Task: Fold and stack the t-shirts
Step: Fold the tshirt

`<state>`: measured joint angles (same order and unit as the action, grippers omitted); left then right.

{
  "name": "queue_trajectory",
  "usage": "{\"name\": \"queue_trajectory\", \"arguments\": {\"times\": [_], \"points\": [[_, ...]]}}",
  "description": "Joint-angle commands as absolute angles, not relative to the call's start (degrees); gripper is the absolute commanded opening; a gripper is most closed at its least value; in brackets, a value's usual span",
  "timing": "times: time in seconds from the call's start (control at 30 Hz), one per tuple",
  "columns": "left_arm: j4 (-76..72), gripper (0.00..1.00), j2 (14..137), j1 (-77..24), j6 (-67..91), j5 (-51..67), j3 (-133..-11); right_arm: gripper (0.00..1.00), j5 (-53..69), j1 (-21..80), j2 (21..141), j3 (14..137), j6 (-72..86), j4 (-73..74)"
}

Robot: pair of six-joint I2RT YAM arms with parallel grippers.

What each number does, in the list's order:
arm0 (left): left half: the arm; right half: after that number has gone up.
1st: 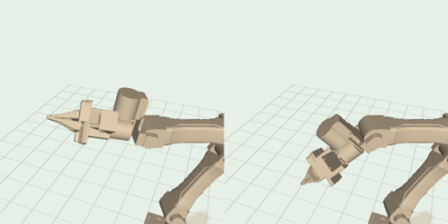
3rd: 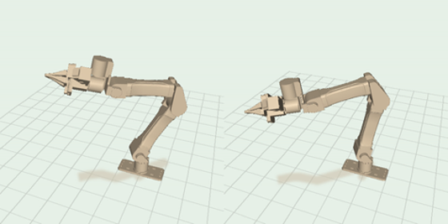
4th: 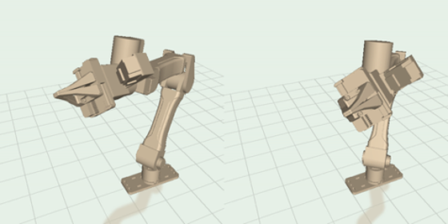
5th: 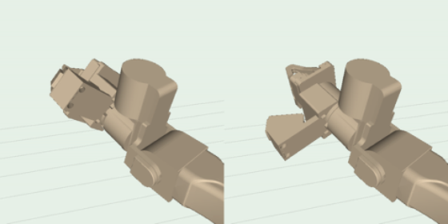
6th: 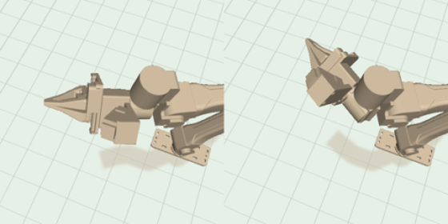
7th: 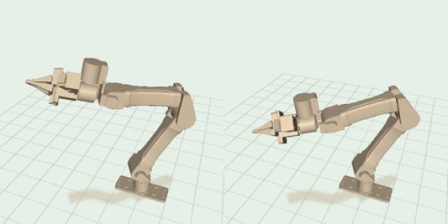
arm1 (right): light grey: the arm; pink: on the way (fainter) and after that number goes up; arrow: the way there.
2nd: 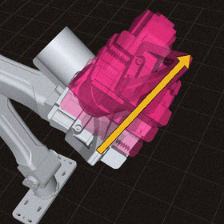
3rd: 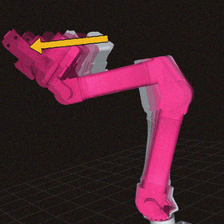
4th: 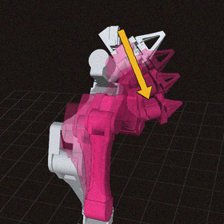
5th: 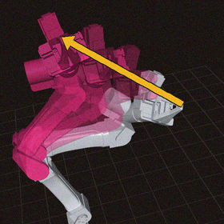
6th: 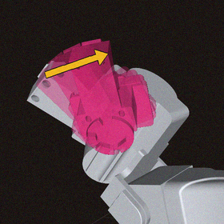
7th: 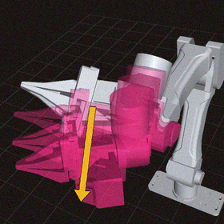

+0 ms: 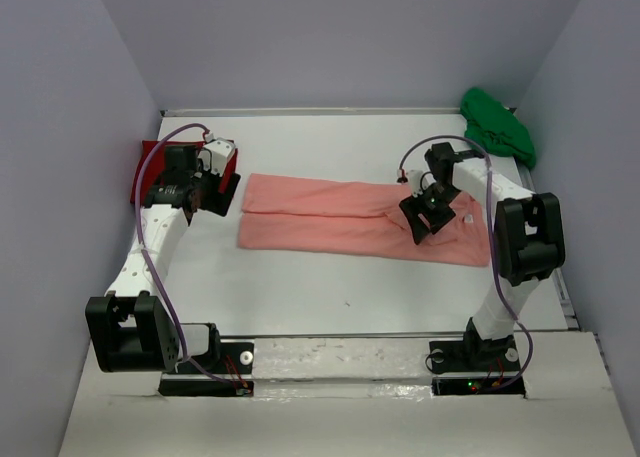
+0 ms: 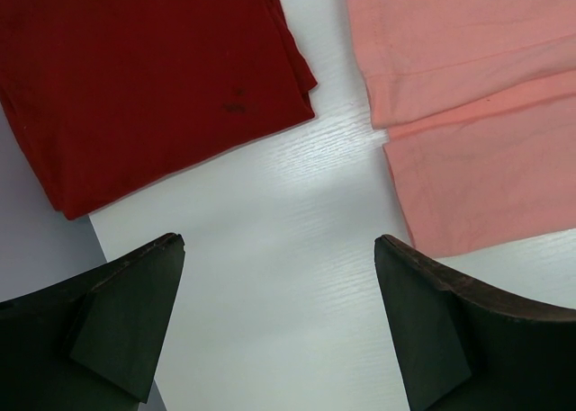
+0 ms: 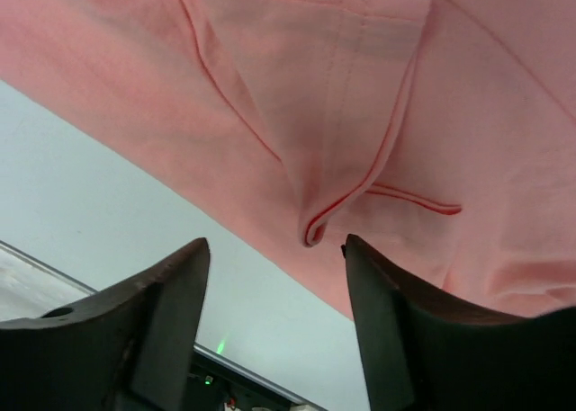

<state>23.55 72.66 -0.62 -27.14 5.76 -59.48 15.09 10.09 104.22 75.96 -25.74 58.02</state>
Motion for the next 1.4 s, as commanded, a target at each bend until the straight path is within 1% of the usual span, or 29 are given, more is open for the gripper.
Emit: {"name": "queue_trajectory", "arguments": {"times": [0.0,0.03,0.07,0.27,0.6,1.0,1.37], "points": [[23.6,0.99,70.8,-0.4,-27.3,6.5,-59.7,0.74,18.5,10.8,100.7,75.7,-26.7,60.6],[23.6,0.99,70.8,-0.4,-27.4,6.5,-59.7,0.79,18.8,10.8,100.5,75.9,-27.1,60.9],[23.6,0.99,70.8,-0.4,-27.3,6.5,-59.7,0.79,18.8,10.8,99.9,76.5,-26.8,60.8],[23.6,0.99,70.2,-0.4,-27.4,6.4,-59.2,0.76,17.4,10.8,99.5,79.4,-25.4,58.8],[23.6,0.99,70.7,-0.4,-27.5,5.7,-59.2,0.73,20.5,11.3,107.6,84.6,-24.4,57.5],[23.5,0.99,71.5,-0.4,-27.5,5.3,-59.1,0.72,19.6,11.3,110.1,83.4,-25.6,55.9],[23.6,0.99,72.4,-0.4,-27.3,5.8,-59.3,0.72,14.9,11.3,110.0,82.2,-26.0,54.2]]}}
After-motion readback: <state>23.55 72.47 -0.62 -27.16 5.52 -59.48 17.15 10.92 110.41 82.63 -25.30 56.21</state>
